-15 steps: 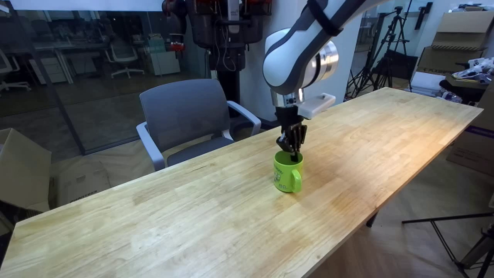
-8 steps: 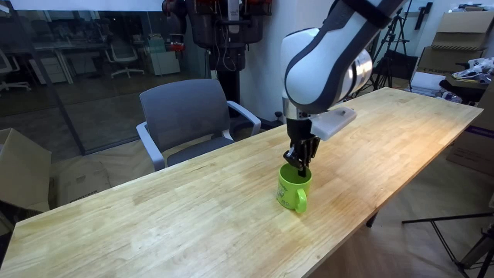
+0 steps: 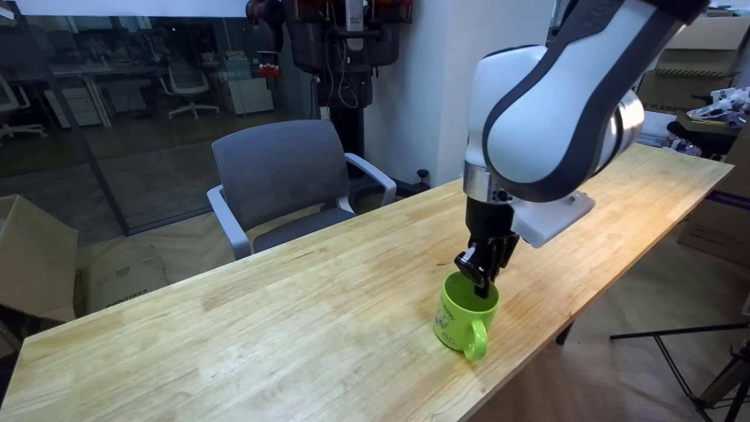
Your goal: Move the yellow mug forward
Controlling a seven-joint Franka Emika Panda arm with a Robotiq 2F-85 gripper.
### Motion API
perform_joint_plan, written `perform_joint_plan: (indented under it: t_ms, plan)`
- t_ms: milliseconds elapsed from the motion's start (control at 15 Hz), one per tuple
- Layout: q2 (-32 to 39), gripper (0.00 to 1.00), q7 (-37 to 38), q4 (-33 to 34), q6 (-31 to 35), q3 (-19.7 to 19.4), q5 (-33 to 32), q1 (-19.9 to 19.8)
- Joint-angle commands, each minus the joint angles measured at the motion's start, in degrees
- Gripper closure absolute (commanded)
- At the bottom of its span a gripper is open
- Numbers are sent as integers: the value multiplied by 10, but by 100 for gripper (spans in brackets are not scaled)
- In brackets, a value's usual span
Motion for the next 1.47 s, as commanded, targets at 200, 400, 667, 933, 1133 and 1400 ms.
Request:
perform_joint_plan:
  t_ms: [200,400,667,933,1133,1400]
  plan:
    - [-35,97,-65,-46,58,47,68,-78]
    - [-25,97,-140,-30,35,101,132,-145]
    - [-23,52,-201,-13,5,126,180,-189]
    - [-40,24,-209,-10,-2,113,178,-182]
    - [-69,4,-185,-20,0,93,155,-156]
    - [-66,1,-191,-10,-4,79,151,-138]
